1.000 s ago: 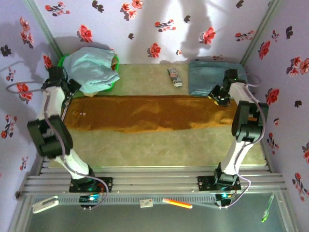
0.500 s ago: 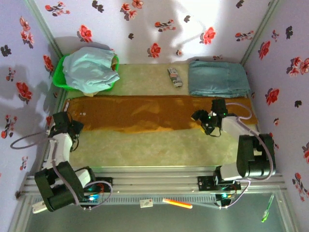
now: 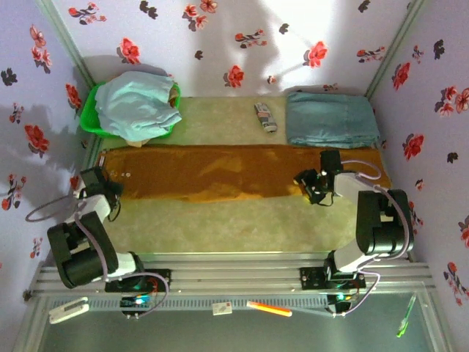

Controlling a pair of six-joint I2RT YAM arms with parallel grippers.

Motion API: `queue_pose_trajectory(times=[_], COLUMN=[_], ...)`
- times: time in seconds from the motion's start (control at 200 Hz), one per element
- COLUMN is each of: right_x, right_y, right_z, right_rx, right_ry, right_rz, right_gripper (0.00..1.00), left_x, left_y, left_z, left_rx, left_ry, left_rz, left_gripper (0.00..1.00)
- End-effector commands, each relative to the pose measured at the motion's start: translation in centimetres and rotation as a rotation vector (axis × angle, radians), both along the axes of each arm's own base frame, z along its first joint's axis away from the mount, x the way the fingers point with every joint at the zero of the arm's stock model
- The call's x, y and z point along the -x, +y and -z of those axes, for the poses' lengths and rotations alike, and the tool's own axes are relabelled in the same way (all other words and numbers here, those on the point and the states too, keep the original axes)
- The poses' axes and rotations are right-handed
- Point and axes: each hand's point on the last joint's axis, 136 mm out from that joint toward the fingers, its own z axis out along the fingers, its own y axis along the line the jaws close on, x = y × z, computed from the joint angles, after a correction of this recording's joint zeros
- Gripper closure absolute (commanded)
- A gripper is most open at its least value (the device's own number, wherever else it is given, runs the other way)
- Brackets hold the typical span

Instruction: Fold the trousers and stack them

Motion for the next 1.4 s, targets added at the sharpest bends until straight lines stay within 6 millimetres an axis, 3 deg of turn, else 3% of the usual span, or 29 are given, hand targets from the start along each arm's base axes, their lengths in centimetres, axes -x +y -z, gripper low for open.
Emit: queue_pose_trajectory(times=[0.0, 0.135, 0.28, 0.435, 0.595, 0.72, 0.905, 1.01, 1.15, 1.22, 1.285, 1.34, 1.395], right_x=[-3.8, -4.6, -5.5, -5.7, -5.0, -3.9, 0.2, 3.0, 6.5, 7.3, 7.8, 7.9, 7.7], right_y=[-2.0, -2.9, -3.3, -3.7, -4.6, -4.3, -3.4, -3.2, -2.0, -1.7, -1.4, -1.0, -0.5], right_z=[-0.2, -1.0, -2.1, -2.9, -3.2, -2.5, -0.4, 0.5, 1.1, 0.6, 0.1, -0.5, -1.6], right_rx=[0.112, 0.177, 0.21, 0.217, 0.198, 0.181, 0.136, 0.124, 0.054, 0.043, 0.023, -0.001, -0.027], right_ry=[-0.11, -0.129, -0.156, -0.166, -0.169, -0.146, -0.068, -0.019, 0.027, 0.027, 0.02, 0.018, 0.012], right_rz=[0.024, -0.004, -0.029, -0.042, -0.036, -0.057, -0.097, -0.12, -0.145, -0.151, -0.152, -0.158, -0.182], right_gripper=[0.53, 0.79, 1.0, 1.0, 1.0, 1.0, 1.0, 1.0, 1.0, 1.0, 1.0, 0.88, 0.66], left_x=[-1.6, -2.3, -3.4, -3.2, -1.4, 0.2, 4.8, 8.5, 12.6, 13.8, 13.7, 13.0, 12.2], left_y=[1.4, 2.3, 2.1, 2.3, 2.9, 3.0, 3.1, 3.6, 4.4, 4.8, 4.8, 4.8, 4.7], left_z=[-1.5, -3.2, -5.4, -7.3, -9.7, -9.9, -8.2, -7.7, -8.3, -8.2, -7.5, -6.6, -6.1], left_rx=[-0.047, -0.076, -0.077, -0.093, -0.132, -0.133, -0.101, -0.092, -0.098, -0.088, -0.042, 0.002, 0.048], left_ry=[-0.069, -0.104, -0.17, -0.16, -0.117, -0.045, 0.096, 0.167, 0.2, 0.206, 0.2, 0.202, 0.206], left_rz=[0.002, 0.001, 0.021, 0.018, -0.026, -0.039, -0.078, -0.145, -0.221, -0.266, -0.289, -0.288, -0.283], left_gripper=[0.8, 1.0, 1.0, 1.0, 1.0, 1.0, 1.0, 1.0, 1.0, 1.0, 1.0, 1.0, 0.76])
